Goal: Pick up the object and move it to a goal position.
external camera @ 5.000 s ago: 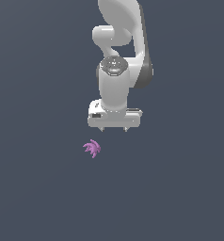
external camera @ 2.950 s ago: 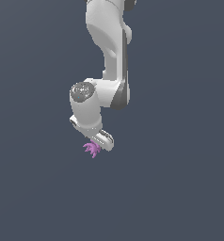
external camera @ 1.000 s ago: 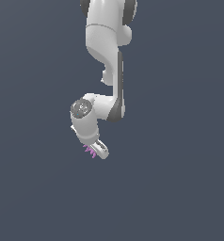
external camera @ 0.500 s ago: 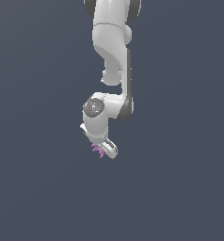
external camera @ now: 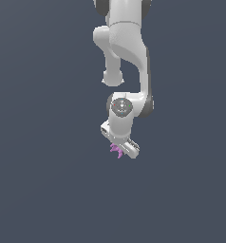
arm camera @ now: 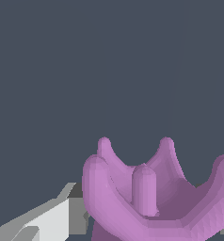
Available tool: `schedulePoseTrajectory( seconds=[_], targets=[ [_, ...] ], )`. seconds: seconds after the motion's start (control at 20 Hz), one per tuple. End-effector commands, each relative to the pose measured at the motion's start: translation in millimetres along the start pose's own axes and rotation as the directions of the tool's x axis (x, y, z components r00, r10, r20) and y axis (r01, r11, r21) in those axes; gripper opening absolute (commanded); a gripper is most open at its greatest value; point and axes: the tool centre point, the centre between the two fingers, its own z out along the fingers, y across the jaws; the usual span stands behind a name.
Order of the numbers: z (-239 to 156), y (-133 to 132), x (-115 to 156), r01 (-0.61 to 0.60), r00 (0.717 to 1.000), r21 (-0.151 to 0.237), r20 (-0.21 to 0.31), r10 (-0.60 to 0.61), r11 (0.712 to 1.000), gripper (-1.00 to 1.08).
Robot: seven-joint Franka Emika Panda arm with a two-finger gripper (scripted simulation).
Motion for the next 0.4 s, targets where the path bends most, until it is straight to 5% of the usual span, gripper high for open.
schedulePoseTrajectory(
  seconds=[0.0, 0.35],
  targets=[
    [-0.5, -8.6, -8.2, -0.002, 1.000, 0.000, -0.001, 0.002, 1.000, -1.00],
    [-0.8, -14.2, -11.3, -0.002, 1.000, 0.000, -0.001, 0.002, 1.000, -1.00]
  ],
)
